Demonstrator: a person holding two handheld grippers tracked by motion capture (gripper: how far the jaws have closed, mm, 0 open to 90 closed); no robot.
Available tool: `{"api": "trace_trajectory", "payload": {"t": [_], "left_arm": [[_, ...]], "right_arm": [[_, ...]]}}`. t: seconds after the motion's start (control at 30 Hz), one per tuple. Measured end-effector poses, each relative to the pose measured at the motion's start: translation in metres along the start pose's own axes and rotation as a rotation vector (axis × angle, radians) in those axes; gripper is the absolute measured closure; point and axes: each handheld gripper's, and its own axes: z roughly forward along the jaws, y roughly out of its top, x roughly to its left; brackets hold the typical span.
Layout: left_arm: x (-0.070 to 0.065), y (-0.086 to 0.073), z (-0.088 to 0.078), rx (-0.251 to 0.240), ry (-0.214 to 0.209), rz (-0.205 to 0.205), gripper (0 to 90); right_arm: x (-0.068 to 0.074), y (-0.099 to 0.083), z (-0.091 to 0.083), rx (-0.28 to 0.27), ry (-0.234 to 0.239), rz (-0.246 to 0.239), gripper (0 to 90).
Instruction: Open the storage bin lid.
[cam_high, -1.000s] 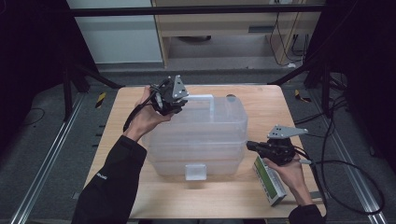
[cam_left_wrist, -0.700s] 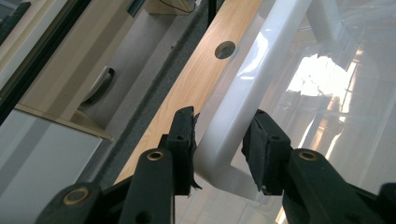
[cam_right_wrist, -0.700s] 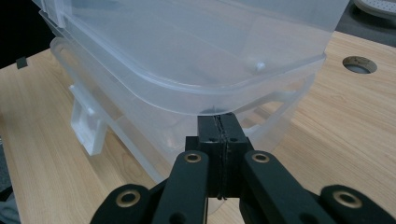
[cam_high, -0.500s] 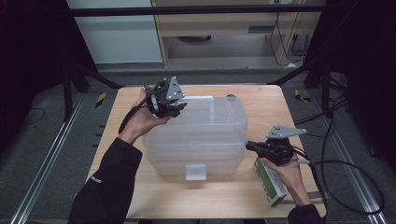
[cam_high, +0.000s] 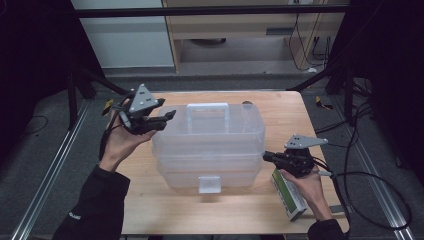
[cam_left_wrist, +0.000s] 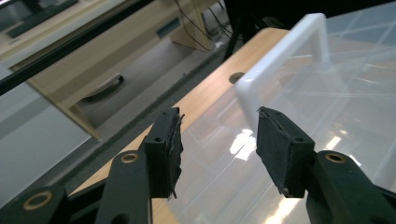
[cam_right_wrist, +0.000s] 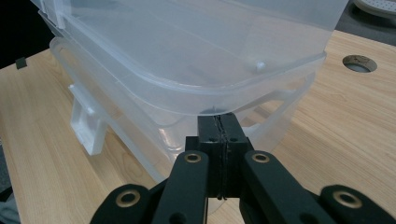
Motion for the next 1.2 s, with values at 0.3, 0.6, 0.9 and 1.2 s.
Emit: {"api": "trace_trajectory", "payload": {"t": [0.3, 0.6, 0.9, 1.2], "left_arm": [[0.017, -0.041, -0.036, -0.08, 0.109, -0.163, 54.7], [0.016, -0.099, -0.054, -0.118, 0.196, -0.283, 67.7], [-0.001, -0.13, -0.049, -0.046, 0.174, -0.332, 84.3], [-0.023, -0.147, -0.028, 0.022, 0.083, -0.311, 89.7]], "right_arm": [[0.0, 0.0, 0.0, 0.002, -0.001, -0.001, 90.0], [0.001, 0.0, 0.0, 0.005, 0.0, 0.001, 90.0], [0.001, 0.0, 0.0, 0.005, -0.006, -0.003, 90.0], [0.001, 0.0, 0.0, 0.005, -0.006, -0.003, 90.0]]}}
